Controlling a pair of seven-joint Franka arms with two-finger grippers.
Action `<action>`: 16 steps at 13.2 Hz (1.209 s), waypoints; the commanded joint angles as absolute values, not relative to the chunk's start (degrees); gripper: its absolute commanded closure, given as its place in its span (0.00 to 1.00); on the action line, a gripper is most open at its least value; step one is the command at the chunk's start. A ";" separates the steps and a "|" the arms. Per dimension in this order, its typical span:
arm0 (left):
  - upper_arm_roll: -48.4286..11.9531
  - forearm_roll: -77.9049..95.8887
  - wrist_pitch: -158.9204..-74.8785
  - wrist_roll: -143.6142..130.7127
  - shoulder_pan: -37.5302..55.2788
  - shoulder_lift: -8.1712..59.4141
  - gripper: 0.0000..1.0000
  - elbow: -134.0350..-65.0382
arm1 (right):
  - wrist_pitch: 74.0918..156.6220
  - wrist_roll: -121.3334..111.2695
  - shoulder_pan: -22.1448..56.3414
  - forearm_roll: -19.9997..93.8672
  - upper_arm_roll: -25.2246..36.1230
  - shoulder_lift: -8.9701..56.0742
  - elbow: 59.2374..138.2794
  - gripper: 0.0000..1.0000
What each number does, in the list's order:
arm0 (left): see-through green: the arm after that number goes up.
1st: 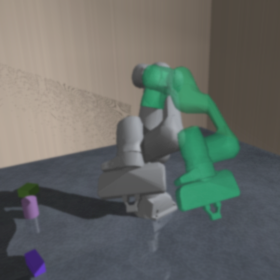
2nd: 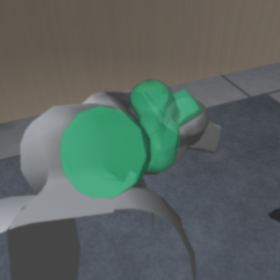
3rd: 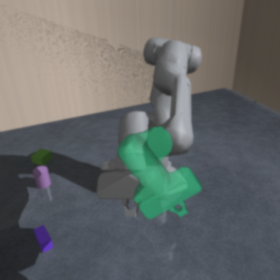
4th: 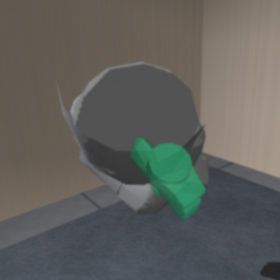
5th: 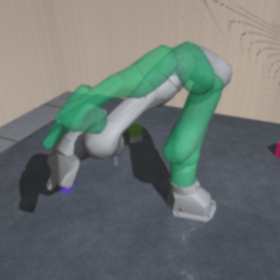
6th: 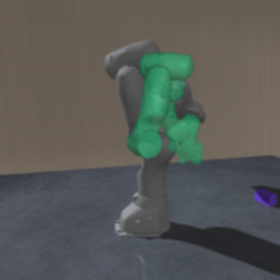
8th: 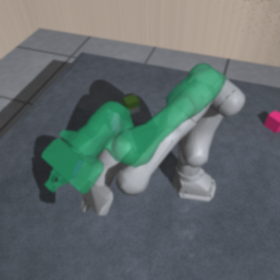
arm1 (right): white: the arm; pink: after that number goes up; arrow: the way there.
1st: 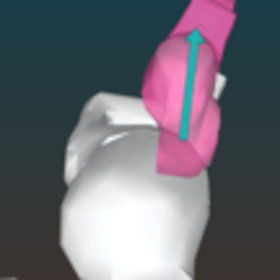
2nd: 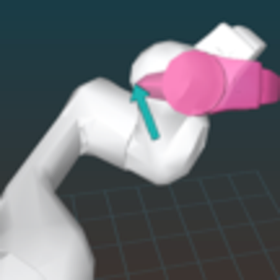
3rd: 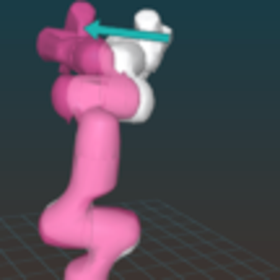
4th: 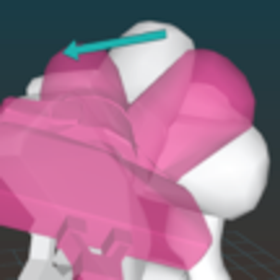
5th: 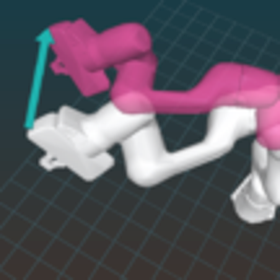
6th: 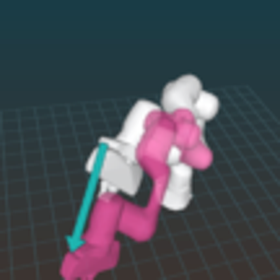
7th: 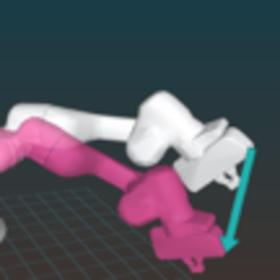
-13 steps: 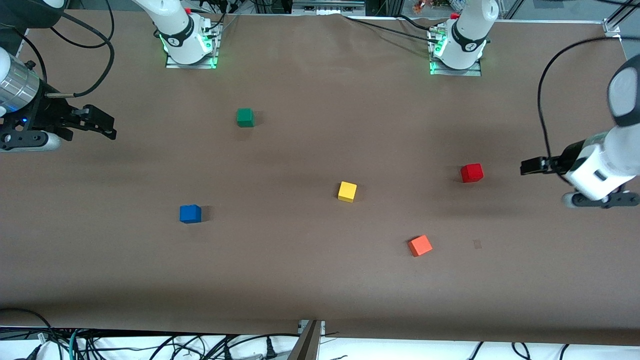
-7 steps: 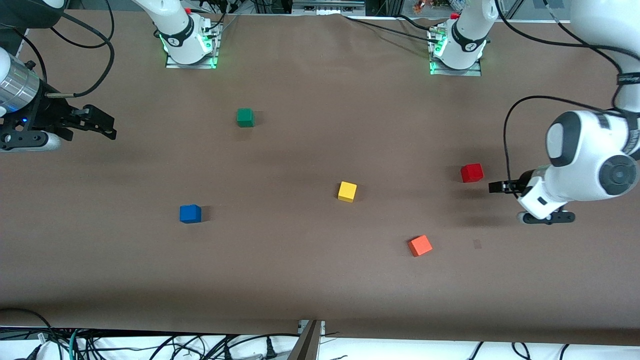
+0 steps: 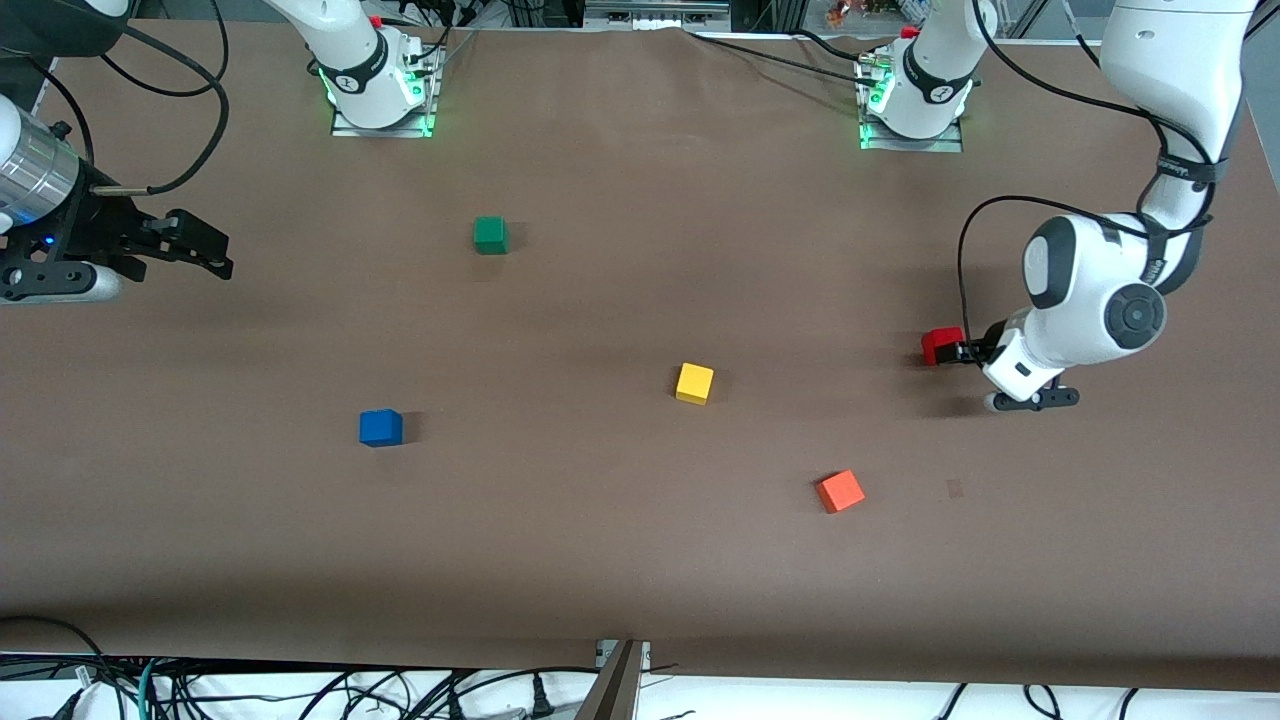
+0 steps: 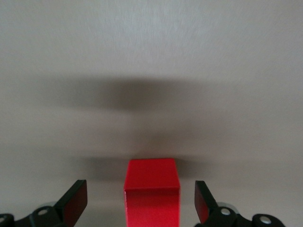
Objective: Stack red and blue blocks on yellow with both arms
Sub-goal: 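Lower the left gripper and grasp the red cube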
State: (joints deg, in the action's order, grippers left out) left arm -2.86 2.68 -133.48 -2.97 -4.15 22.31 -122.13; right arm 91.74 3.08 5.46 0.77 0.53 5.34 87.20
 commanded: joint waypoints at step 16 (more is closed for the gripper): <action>-11.85 3.52 -128.71 -18.95 -1.42 19.85 1.00 -114.04 | 91.23 3.87 4.92 0.79 0.09 5.71 86.04 0.00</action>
State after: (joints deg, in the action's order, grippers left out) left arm -9.67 2.75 -135.41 -13.39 -3.54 18.99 -122.17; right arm 91.77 3.10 5.45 0.77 0.53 5.34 87.20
